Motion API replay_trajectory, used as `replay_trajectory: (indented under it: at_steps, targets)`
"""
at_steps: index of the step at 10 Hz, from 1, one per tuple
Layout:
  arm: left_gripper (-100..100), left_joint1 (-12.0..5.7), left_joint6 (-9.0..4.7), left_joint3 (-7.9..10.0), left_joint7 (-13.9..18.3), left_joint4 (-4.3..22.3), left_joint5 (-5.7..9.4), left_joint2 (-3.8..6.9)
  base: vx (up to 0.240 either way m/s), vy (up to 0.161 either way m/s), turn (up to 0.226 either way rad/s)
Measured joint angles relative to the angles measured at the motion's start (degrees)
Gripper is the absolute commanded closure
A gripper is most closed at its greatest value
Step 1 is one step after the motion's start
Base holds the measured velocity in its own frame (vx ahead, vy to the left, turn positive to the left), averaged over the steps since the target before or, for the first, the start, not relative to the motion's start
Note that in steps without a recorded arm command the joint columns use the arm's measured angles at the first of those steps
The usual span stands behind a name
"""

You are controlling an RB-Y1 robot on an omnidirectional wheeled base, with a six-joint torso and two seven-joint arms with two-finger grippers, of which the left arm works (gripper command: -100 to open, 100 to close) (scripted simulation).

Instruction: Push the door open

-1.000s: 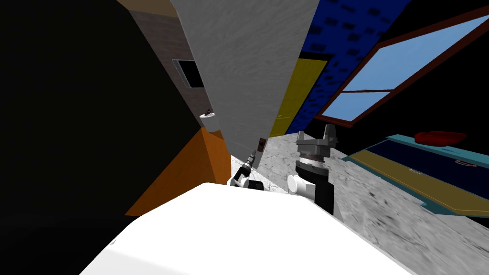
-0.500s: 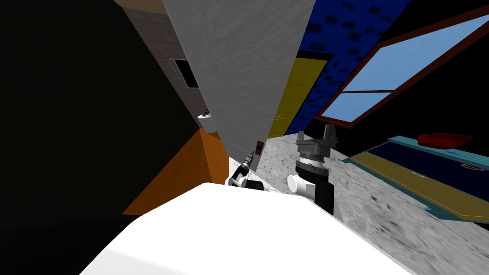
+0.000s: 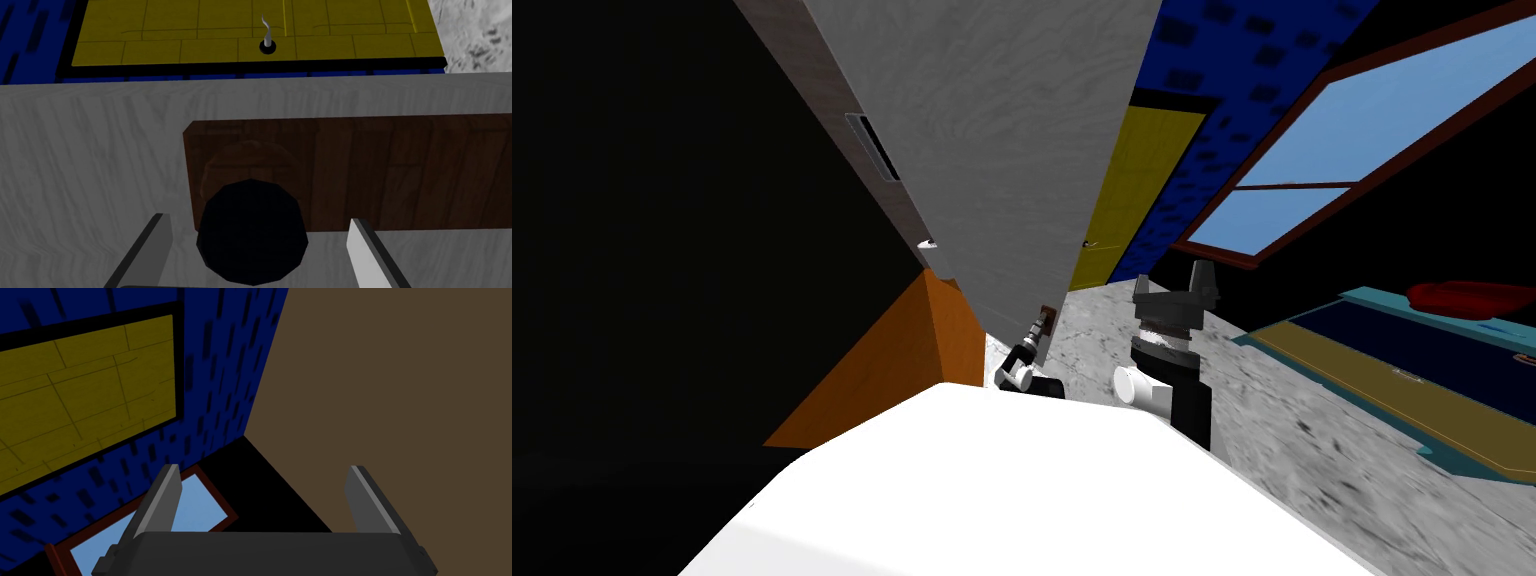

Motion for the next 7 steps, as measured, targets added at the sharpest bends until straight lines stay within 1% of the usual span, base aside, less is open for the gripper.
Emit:
replay_trajectory:
  at_steps: [1,3,6,7]
  targets:
    - [100,-0.03,0.05,0.02,0.0,0.0,0.00,-0.10,-0.009,0.004,0.001]
    - [100,-0.19,-0.14,0.02,0.0,-0.2,-0.01,-0.12,-0.021,0.015,-0.007]
    - [100,0.01,0.03,-0.03,-0.1,0.0,-0.04,0.03,-0.009,0.005,0.002]
    - [100,0.03,0.04,-0.02,-0.1,0.1,-0.04,0.05,0.095,-0.091,0.066]
